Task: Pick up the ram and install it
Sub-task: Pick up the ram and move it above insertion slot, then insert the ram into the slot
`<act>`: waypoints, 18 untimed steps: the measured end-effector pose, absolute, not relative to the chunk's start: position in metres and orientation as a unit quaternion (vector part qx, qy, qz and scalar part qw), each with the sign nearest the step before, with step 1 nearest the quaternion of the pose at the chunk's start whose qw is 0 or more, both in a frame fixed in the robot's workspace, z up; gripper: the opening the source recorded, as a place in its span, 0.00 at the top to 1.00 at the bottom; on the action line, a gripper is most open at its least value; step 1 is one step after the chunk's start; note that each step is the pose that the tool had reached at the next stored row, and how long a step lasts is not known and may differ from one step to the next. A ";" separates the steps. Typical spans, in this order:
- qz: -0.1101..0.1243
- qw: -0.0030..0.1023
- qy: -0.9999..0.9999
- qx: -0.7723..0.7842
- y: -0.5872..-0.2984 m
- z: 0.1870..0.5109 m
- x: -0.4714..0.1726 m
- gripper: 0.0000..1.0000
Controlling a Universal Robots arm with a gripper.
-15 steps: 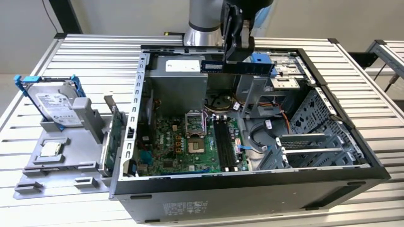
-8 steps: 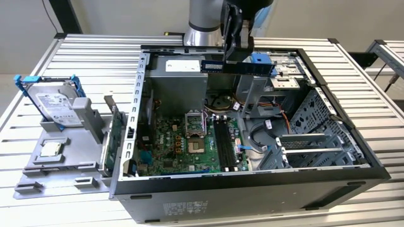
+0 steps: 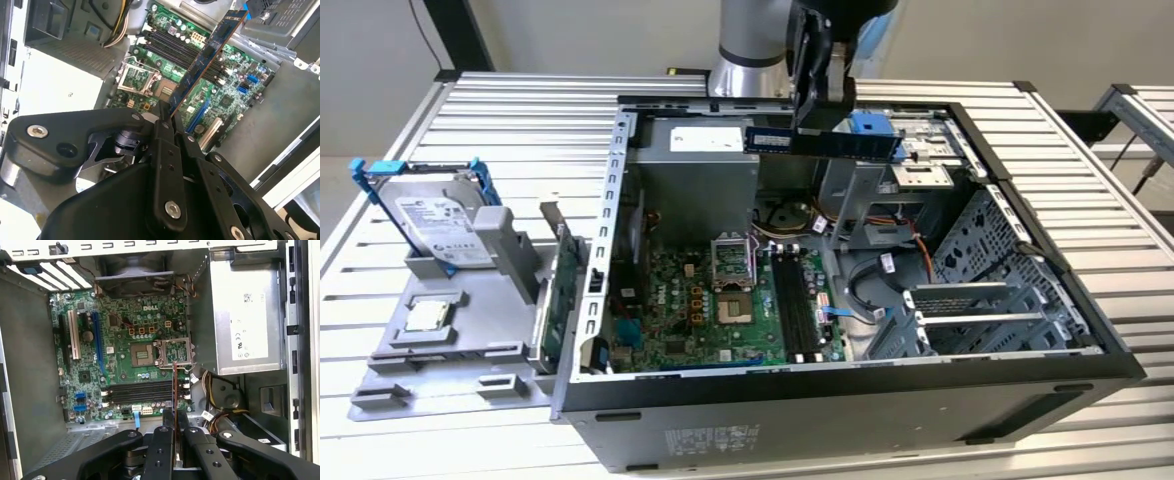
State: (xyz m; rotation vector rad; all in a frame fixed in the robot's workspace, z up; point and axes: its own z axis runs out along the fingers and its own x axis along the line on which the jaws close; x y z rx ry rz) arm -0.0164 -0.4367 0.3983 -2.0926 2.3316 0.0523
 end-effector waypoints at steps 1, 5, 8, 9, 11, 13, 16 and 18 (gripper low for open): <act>0.017 0.004 0.745 -0.667 -0.437 0.398 -0.016 1.00; 0.017 0.004 0.748 -0.664 -0.437 0.398 -0.016 1.00; 0.017 0.004 0.751 -0.660 -0.437 0.398 -0.016 1.00; 0.017 0.004 0.753 -0.658 -0.437 0.398 -0.016 1.00; 0.017 0.004 0.757 -0.653 -0.437 0.398 -0.016 1.00; 0.017 0.005 0.762 -0.648 -0.437 0.398 -0.016 1.00; 0.017 0.005 0.770 -0.638 -0.437 0.398 -0.016 1.00; 0.016 0.005 0.775 -0.631 -0.437 0.398 -0.016 1.00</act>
